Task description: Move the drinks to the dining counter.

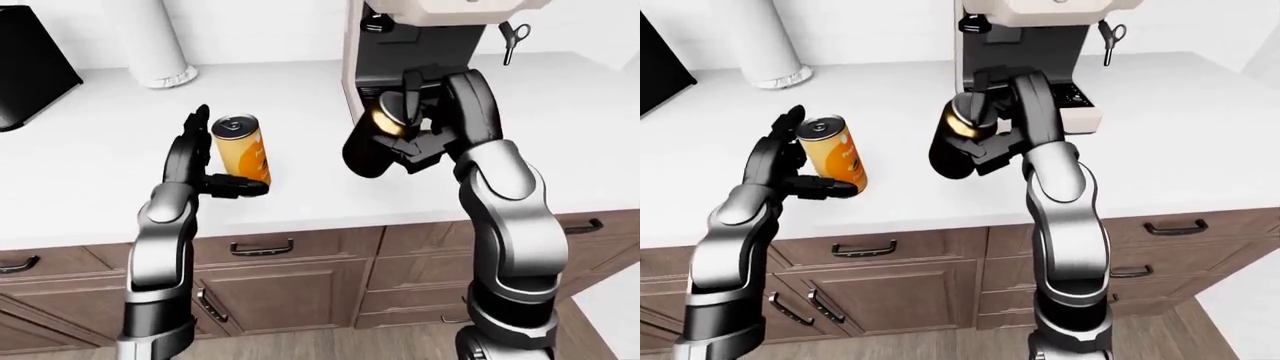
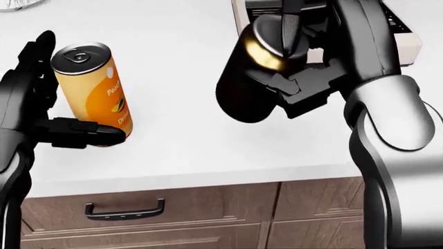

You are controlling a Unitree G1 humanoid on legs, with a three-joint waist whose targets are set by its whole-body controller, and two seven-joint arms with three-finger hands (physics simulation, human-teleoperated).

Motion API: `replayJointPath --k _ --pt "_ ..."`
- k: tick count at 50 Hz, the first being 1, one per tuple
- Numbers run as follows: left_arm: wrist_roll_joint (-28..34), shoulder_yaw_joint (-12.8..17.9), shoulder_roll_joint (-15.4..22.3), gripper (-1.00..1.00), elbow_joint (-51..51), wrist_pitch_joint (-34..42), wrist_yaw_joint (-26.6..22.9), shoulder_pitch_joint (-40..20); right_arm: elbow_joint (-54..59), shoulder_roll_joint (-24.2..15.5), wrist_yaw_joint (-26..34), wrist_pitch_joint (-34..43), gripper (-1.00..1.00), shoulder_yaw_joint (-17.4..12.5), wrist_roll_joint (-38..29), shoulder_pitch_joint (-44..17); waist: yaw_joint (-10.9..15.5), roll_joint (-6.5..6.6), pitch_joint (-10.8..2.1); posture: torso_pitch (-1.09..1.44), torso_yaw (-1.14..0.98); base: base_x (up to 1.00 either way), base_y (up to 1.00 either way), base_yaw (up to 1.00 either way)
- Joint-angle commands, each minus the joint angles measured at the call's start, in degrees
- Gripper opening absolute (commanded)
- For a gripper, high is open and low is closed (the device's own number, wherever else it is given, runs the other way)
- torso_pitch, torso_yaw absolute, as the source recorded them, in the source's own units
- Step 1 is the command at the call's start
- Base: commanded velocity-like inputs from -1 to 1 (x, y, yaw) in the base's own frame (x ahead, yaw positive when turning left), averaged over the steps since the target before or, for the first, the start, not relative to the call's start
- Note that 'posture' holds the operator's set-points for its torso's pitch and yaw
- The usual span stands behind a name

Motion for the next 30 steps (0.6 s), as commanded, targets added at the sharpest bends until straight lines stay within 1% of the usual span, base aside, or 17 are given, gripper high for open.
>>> replayJointPath --k 1,2,4,8,9,10,12,14,16,18,19,22,24,25,26,28,30 --pt "-0.4 0.4 0.6 0.62 -2.0 -2.4 0.5 -1.5 -1.7 -0.3 -0.5 -2.1 -1.0 -0.4 -0.1 -1.8 0.0 0.13 -1.56 0.0 0.0 0.0 0.0 0.0" --pt "-0.4 0.4 0.7 0.56 -2.1 -2.3 0.6 -1.4 -1.6 -0.3 -0.5 -2.3 -1.0 -0.5 -0.1 -1.7 0.0 0.14 -1.58 0.0 0.0 0.0 0.0 0.0" --pt "-0.6 0.4 0.7 -0.01 -2.0 -2.2 0.8 -1.5 -1.7 -0.3 -0.5 -2.2 -1.0 -0.5 -0.1 -1.7 0.0 0.16 -1.58 0.0 0.0 0.0 0.0 0.0" --pt "-1.0 0.4 0.6 -0.17 -2.0 -2.2 0.9 -1.5 -2.0 -0.3 -0.4 -2.0 -1.0 -0.5 0.0 -1.5 0.0 0.14 -1.54 0.0 0.0 0.0 0.0 0.0" --pt "-1.1 0.3 0.6 -0.29 -1.9 -2.2 0.9 -1.6 -2.0 -0.4 -0.4 -2.0 -1.0 -0.5 -0.1 -1.5 0.0 0.15 -1.54 0.0 0.0 0.0 0.0 0.0" --pt "-1.1 0.3 0.6 -0.28 -1.9 -2.2 1.0 -1.6 -2.0 -0.4 -0.4 -2.0 -1.0 -0.5 -0.1 -1.5 0.0 0.16 -1.55 0.0 0.0 0.0 0.0 0.0" --pt "-1.2 0.0 0.5 -0.45 -1.6 -2.3 1.0 -1.9 -2.0 -0.3 -0.5 -2.2 -1.0 -0.5 -0.2 -1.3 0.0 0.17 -1.55 0.0 0.0 0.0 0.0 0.0" --pt "-1.2 -0.2 0.4 -0.48 -1.3 -2.5 1.1 -2.1 -1.9 -0.4 -0.5 -2.3 -1.0 -0.4 -0.3 -1.1 0.0 0.17 -1.56 0.0 0.0 0.0 0.0 0.0" --pt "-1.2 -0.3 0.3 -0.47 -1.1 -2.7 1.0 -2.2 -2.1 -0.3 -0.5 -2.1 -1.0 -0.4 -0.4 -1.2 0.0 0.16 -1.59 0.0 0.0 0.0 0.0 0.0" --pt "-1.3 -0.3 0.3 -0.54 -1.6 -2.4 0.9 -2.0 -2.4 -0.4 -0.4 -1.9 -1.0 -0.4 -0.4 -1.1 0.0 0.16 -1.63 0.0 0.0 0.0 0.0 0.0" --pt "-1.4 -0.1 0.4 -0.61 -2.1 -2.0 0.7 -1.9 -2.5 -0.4 -0.4 -1.8 -1.0 -0.4 -0.5 -1.0 0.0 0.16 -1.64 0.0 0.0 0.0 0.0 0.0" --pt "-1.5 0.2 0.8 -0.63 -4.0 -0.5 0.5 -2.1 -1.9 -0.3 -0.5 -2.3 -1.0 -0.3 -0.7 -1.1 -0.1 0.19 -1.62 0.0 0.0 0.0 0.0 0.0" --pt "-1.7 0.1 0.9 -0.7 -6.5 1.5 0.2 -2.3 -1.4 -0.4 -0.2 -2.8 -1.0 0.1 -1.3 -1.1 -0.1 0.2 -1.61 0.0 0.0 0.0 0.0 0.0" --pt "-1.8 0.1 0.9 -0.7 -7.2 2.0 0.1 -2.4 -1.4 -0.3 -0.1 -2.8 -1.0 0.1 -1.4 -1.0 -0.1 0.21 -1.61 0.0 0.0 0.0 0.0 0.0" --pt "-1.8 0.0 1.0 -0.77 -8.7 3.2 -0.2 -2.5 -1.3 -0.3 0.4 -3.1 -1.0 0.4 -1.5 -0.9 -0.1 0.19 -1.58 0.0 0.0 0.0 0.0 0.0" --pt "-1.9 0.1 1.2 -0.76 -11.9 5.9 -0.7 -3.0 -1.2 -0.2 0.9 -3.2 -1.0 0.6 -2.2 -1.0 -0.2 0.16 -1.54 0.0 0.0 0.0 0.0 0.0" --pt "-1.8 0.0 1.4 -0.81 -14.4 7.8 -1.0 -3.2 -1.5 -0.1 1.4 -3.1 -1.0 0.5 -2.4 -1.0 -0.2 0.15 -1.51 0.0 0.0 0.0 0.0 0.0"
